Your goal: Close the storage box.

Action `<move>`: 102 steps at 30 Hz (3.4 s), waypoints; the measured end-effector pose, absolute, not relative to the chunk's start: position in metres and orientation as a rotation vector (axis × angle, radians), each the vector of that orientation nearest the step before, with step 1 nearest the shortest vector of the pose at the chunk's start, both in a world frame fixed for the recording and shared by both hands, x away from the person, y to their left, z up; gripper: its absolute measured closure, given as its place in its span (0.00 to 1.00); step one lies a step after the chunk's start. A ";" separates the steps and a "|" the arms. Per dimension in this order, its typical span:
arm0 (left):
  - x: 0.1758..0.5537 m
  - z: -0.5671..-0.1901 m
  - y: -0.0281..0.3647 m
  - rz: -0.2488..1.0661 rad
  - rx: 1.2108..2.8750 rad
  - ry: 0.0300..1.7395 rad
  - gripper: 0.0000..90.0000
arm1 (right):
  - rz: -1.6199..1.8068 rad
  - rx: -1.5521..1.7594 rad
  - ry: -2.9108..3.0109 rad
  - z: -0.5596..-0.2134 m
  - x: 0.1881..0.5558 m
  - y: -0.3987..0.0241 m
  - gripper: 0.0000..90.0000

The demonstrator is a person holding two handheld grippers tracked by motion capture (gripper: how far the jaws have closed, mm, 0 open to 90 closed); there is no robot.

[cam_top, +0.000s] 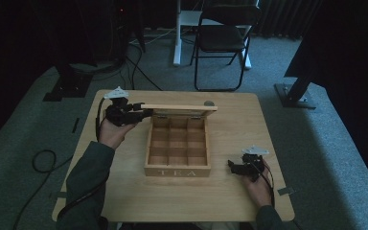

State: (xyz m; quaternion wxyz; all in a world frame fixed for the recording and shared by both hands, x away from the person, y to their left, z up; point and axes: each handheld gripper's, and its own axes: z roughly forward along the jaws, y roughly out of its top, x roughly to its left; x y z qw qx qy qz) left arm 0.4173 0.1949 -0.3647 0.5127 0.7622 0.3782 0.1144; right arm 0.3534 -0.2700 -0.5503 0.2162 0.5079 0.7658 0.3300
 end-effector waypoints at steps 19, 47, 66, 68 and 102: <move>0.390 -0.376 0.188 0.326 1.877 0.898 0.43 | 0.915 1.408 2.122 -0.550 0.353 -0.270 0.15; 0.365 -0.405 0.188 0.335 1.864 0.916 0.43 | 0.915 1.408 2.123 -0.550 0.353 -0.270 0.15; 0.354 -0.420 0.188 0.352 1.862 0.920 0.43 | 0.915 1.408 2.122 -0.550 0.353 -0.270 0.15; 0.352 -0.423 0.188 0.352 1.859 0.920 0.43 | 0.915 1.408 2.122 -0.550 0.353 -0.270 0.15; 0.336 -0.445 0.184 0.391 1.861 0.942 0.44 | 0.915 1.410 2.122 -0.550 0.353 -0.270 0.15</move>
